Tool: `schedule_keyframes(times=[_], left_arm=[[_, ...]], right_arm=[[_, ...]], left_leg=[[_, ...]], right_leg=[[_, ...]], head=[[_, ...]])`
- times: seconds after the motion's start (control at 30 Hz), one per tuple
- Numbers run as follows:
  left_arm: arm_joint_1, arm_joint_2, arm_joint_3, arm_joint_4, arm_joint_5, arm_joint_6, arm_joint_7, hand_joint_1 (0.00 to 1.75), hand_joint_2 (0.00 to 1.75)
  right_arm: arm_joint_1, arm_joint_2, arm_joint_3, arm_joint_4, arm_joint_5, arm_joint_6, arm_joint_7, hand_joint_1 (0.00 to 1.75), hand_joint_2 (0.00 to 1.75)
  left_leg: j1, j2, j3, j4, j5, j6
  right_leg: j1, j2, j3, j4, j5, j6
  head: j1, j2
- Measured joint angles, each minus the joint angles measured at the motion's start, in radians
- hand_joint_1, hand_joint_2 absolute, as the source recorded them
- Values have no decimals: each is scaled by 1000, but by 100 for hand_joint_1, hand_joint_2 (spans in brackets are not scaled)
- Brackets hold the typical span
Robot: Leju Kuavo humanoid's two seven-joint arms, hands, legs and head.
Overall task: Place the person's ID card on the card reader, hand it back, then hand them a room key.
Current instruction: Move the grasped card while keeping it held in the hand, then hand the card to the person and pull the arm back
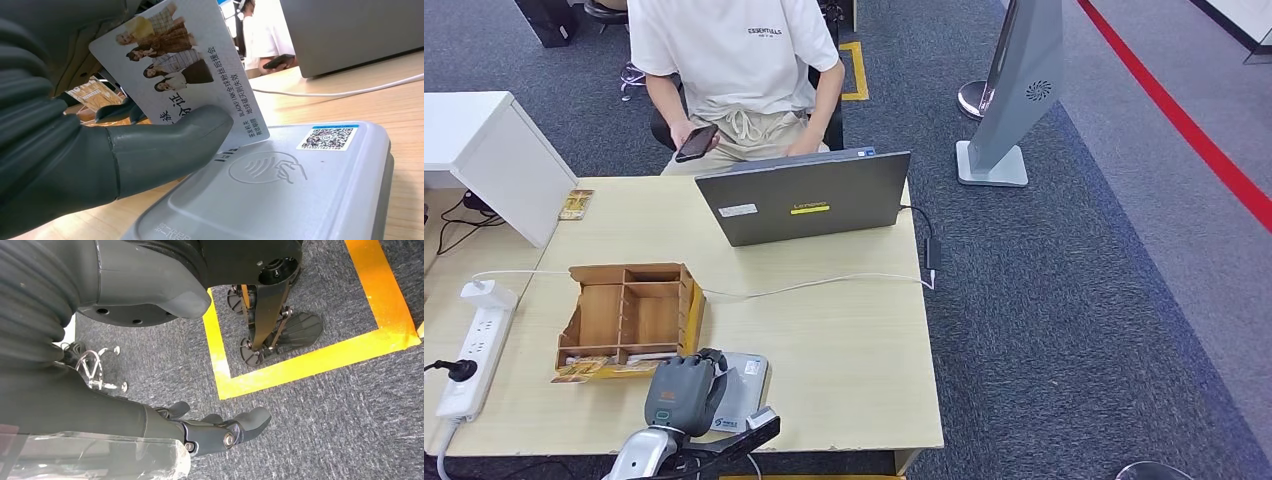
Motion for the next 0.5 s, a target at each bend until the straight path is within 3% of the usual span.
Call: schedule_keyframes(times=[0.27,0.5], left_arm=[[5,0,0,-11,1,23,-4,175,175],[28,5,4,-138,-59,264,-49,175,175]], right_arm=[[0,0,-1,0,2,-1,0,0,175],[0,0,-12,0,35,-15,7,0,175]], left_leg=[[0,0,0,0,0,0],[0,0,-1,0,0,0]], right_leg=[[0,0,0,0,0,0],[0,0,-2,0,0,0]], head=[[0,0],[0,0]])
